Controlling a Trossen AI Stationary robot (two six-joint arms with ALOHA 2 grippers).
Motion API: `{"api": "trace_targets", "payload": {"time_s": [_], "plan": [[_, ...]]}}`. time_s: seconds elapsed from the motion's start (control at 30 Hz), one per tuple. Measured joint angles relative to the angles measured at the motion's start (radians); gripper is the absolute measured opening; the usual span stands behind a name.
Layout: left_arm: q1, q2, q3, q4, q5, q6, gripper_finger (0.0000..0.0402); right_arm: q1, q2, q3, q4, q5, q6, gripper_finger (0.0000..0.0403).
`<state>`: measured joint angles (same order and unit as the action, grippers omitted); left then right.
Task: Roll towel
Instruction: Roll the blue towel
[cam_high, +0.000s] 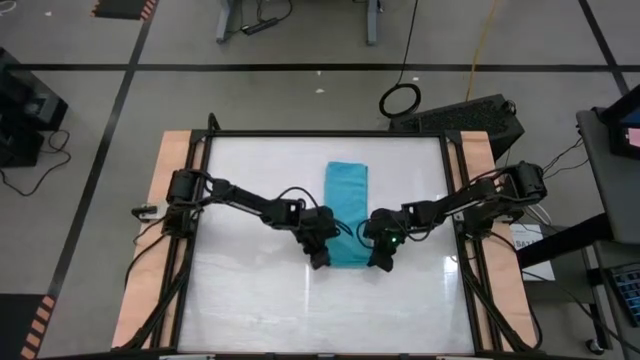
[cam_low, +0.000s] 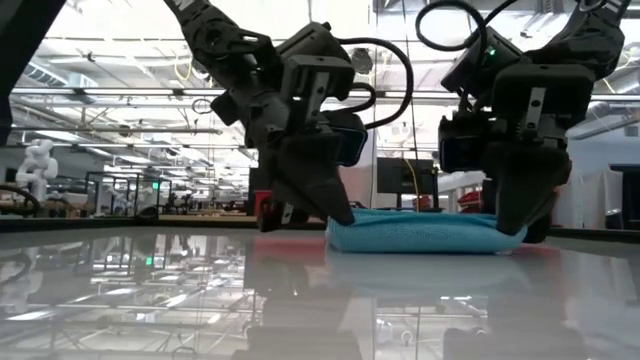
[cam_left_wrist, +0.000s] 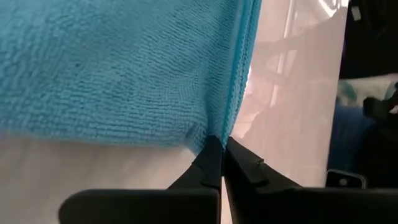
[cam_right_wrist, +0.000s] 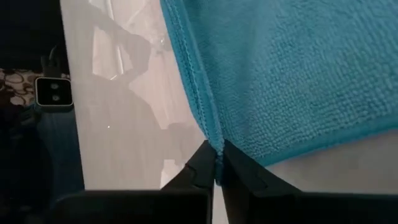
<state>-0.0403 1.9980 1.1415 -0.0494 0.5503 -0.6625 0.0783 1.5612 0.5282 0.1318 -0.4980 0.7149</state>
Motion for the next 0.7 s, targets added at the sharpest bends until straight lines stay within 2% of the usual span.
{"api": "trace_targets", "payload": {"time_s": [0.3, 0.4, 0.53, 0.7], "plan": [[0.003, -0.002, 0.001, -0.028, -0.002, -0.040, 0.0008, -0.026, 0.000, 0.000, -0.007, 0.003, 0.026, 0.0012], [0.003, -0.002, 0.001, -0.052, -0.002, -0.039, 0.0008, -0.034, 0.000, 0.001, -0.009, 0.002, 0.017, 0.0024], [0.007, -0.002, -0.001, -0.090, -0.001, -0.040, 0.0008, -0.039, 0.002, -0.003, -0.024, -0.002, -0.045, 0.0063], [0.020, -0.002, -0.001, -0.103, -0.001, -0.040, 0.0008, -0.036, 0.001, -0.002, -0.013, -0.016, -0.139, 0.0135]]}}
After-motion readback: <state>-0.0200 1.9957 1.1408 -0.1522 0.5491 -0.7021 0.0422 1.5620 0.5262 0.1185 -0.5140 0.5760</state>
